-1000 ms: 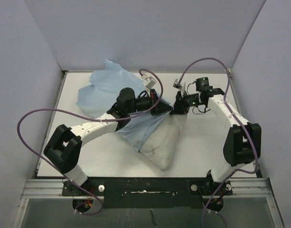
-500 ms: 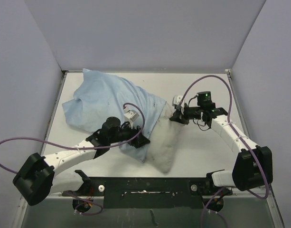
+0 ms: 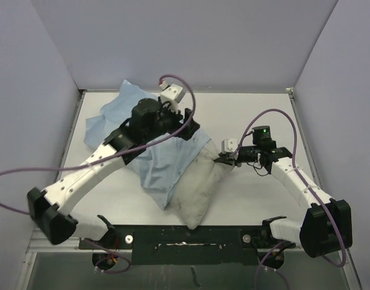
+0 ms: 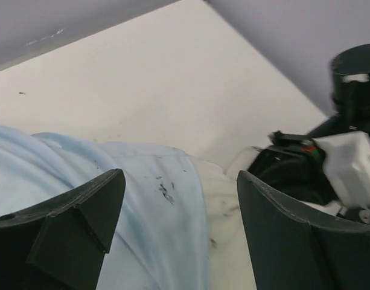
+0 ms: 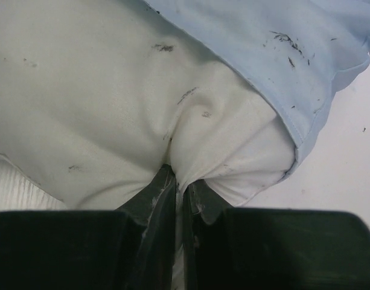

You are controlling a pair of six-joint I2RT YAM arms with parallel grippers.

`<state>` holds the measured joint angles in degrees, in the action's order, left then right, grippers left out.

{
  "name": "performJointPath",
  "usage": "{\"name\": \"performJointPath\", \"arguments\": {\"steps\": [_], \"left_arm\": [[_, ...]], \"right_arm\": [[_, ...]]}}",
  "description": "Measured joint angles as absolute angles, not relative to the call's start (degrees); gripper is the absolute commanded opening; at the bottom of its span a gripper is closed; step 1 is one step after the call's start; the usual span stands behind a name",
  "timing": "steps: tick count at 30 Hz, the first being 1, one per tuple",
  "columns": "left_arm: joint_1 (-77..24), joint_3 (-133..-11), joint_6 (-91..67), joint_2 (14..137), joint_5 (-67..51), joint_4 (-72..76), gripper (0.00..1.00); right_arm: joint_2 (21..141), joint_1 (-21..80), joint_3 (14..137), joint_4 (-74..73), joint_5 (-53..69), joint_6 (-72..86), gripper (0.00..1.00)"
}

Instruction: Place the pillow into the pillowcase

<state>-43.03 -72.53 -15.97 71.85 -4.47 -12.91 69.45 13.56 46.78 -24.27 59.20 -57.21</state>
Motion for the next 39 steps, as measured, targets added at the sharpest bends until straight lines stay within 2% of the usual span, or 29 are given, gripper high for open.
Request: {"name": "performJointPath", "arguments": {"steps": [3, 5, 7, 8, 10, 13, 17, 21, 24, 26, 28, 30, 34, 37, 39], "left_arm": [[-43.05, -81.58, -12.51, 84.71, -2.7, -16.38, 0.7], [-43.05, -84.07, -10.9, 92.09, -1.5, -19.42, 0.52], [-43.05, -84.93, -9.61, 97.95, -0.91, -23.92, 0.26], [-43.05, -85.01, -9.26, 99.92, -0.91, -25.87, 0.16], [-43.03, -85.54, -8.73, 102.21, -1.56, -28.58, 0.07], [-43.03, -87.35, -9.23, 102.17, -3.92, -29.36, 0.0], [-43.05, -88.44, -12.62, 99.72, -10.39, -24.99, 0.0], [-43.64, -88.33, -16.21, 94.13, -15.97, -18.37, 0.0], [-43.38, -83.31, -19.44, 86.98, -18.63, -7.86, 0.0], [-42.96, -76.09, -22.33, 80.42, -20.43, 0.67, 0.0], [-42.98, -67.9, -24.45, 74.76, -21.69, 7.84, 0.0], [-43.22, -57.69, -25.34, 70.39, -21.65, 14.61, 0.0], [-43.0, -38.63, -25.78, 70.57, -19.16, 24.32, 0.0], [-42.76, -28.69, -27.09, 72.88, -17.61, 28.51, 0.0], [-43.33, -26.26, -28.1, 72.93, -17.56, 31.75, 0.0]], "right_arm": [[69.43, 13.56, 46.33, -23.79, 59.57, -57.47, 0.0], [69.43, 13.52, 45.95, -23.62, 59.68, -57.65, 0.0], [69.43, 13.47, 45.91, -23.59, 59.94, -57.71, 0.0], [69.43, 13.43, 45.91, -23.55, 60.05, -57.74, 0.0], [69.43, 13.43, 45.89, -23.62, 60.07, -57.71, 0.0], [69.43, 13.52, 45.89, -23.73, 60.25, -57.71, 0.0], [70.39, 14.31, 48.16, -24.82, 56.66, -57.54, 0.0], [78.28, 13.78, 67.16, -30.24, 52.86, -55.64, 0.0], [83.05, 13.39, 82.5, -30.33, 53.25, -52.9, 0.0], [81.47, 14.0, 82.48, -27.57, 53.91, -53.12, 0.0], [78.19, 16.01, 76.31, -25.63, 54.54, -55.35, 0.02], [75.92, 18.35, 67.18, -24.86, 54.92, -58.46, 0.11], [77.43, 18.63, 54.08, -27.46, 54.57, -65.06, 0.43], [77.1, 14.63, 54.65, -38.22, 57.84, -72.25, 0.69], [76.51, 11.66, 59.22, -49.39, 61.23, -77.73, 0.78]]}}
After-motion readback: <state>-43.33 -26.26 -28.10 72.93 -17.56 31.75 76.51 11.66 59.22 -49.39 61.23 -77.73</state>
